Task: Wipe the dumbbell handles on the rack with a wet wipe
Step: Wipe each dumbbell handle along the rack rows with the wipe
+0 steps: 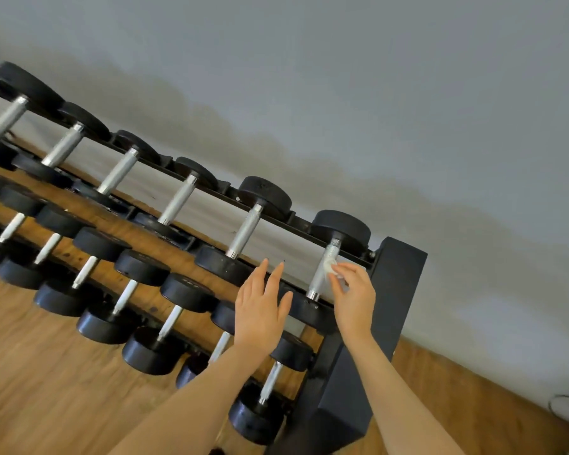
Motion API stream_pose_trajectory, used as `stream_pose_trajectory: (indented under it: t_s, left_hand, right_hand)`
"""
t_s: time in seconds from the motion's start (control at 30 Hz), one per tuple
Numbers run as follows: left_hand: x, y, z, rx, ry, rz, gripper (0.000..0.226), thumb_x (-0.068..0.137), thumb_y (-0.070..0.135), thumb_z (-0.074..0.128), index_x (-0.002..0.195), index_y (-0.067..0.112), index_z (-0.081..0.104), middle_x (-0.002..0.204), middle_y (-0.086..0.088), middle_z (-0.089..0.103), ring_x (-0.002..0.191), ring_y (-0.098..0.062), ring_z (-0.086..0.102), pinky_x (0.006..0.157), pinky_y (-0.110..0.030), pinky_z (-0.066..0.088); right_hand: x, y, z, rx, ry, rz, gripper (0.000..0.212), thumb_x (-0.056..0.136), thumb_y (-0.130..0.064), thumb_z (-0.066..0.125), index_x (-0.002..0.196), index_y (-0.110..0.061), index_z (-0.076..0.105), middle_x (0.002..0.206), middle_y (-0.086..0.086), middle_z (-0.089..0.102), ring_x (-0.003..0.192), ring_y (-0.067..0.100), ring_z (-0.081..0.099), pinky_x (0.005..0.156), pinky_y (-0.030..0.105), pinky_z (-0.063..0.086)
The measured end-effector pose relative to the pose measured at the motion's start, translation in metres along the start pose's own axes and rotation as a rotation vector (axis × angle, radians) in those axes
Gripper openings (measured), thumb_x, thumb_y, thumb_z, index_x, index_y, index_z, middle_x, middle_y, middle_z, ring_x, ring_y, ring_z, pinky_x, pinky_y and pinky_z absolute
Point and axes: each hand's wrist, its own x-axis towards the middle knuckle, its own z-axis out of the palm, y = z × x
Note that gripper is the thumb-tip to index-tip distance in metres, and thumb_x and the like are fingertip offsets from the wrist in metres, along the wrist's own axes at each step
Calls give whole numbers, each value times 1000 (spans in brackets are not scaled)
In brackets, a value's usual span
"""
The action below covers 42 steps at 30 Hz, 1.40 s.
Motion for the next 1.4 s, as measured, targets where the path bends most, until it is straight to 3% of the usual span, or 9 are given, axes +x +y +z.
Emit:
stream_pose_trajectory:
  t_s: [0.1, 0.2, 0.43, 0.6, 0.7, 0.83, 0.97, 1.23, 1.4]
  left_hand:
    - [2, 13, 16, -12, -8, -28, 56, 101, 38, 47, 153, 24, 31, 162, -5, 22, 148, -26, 25, 118, -44, 22]
    - [8, 27, 31, -17, 15, -84, 56, 101, 41, 45, 153, 24, 32, 162, -6, 23, 147, -27, 26, 118, -46, 24]
    - [17, 59, 61, -44, 113, -282, 57, 101, 42, 42, 154, 24, 30, 162, -7, 22, 148, -26, 24, 116, -51, 30]
    - [21, 70, 71, -11, 162, -341, 60, 101, 45, 40, 155, 26, 24, 163, -4, 20, 149, -24, 22, 119, -46, 26]
    - [19, 67, 77, 2, 184, -354, 66, 100, 46, 40, 157, 24, 17, 162, -4, 23, 148, -21, 24, 119, -41, 25]
    - [18, 67, 83, 46, 225, -346, 71, 97, 52, 35, 157, 20, 16, 158, -6, 33, 144, -22, 32, 114, -36, 28]
    - [18, 69, 87, 35, 268, -348, 68, 97, 52, 37, 156, 22, 19, 153, -3, 42, 138, -22, 41, 111, -39, 34]
    - [16, 70, 89, 62, 306, -326, 64, 96, 51, 34, 153, 22, 28, 140, -2, 55, 128, -21, 51, 102, -31, 32]
    - [16, 71, 88, 56, 305, -317, 64, 96, 50, 35, 152, 21, 32, 136, -3, 58, 125, -21, 52, 101, -31, 32]
  right_hand:
    - [4, 15, -5, -17, -29, 43, 21, 91, -10, 66, 110, -6, 71, 109, 1, 64, 98, 9, 57, 86, 12, 43]
    - [12, 30, -13, 15, -55, 104, 21, 91, -10, 65, 111, -8, 70, 111, -1, 63, 98, 6, 55, 83, 9, 42]
    - [50, 53, -21, 123, -82, 215, 21, 94, -11, 61, 114, -10, 69, 115, 1, 61, 97, 6, 57, 90, 28, 52]
    - [63, 54, -8, 215, -129, 176, 20, 96, -12, 58, 112, -9, 69, 110, 1, 61, 89, -6, 55, 78, 2, 43]
    - [62, 51, 5, 285, -129, 169, 21, 97, -13, 57, 115, -10, 69, 111, -2, 60, 92, -8, 56, 84, 6, 45]
    - [61, 49, 18, 324, -39, 189, 22, 95, -8, 59, 114, -7, 70, 113, 4, 62, 88, -14, 54, 79, -1, 40]
    - [60, 53, 28, 353, -8, 184, 22, 96, -9, 58, 114, -7, 70, 114, 3, 61, 92, -7, 55, 81, 0, 41]
    - [52, 71, 36, 413, -32, 112, 23, 96, -13, 58, 116, -14, 70, 109, -24, 50, 102, 3, 59, 85, 16, 49]
    - [51, 64, 39, 471, 8, 192, 24, 97, -12, 56, 118, -12, 68, 111, -13, 56, 104, 1, 59, 88, 13, 48]
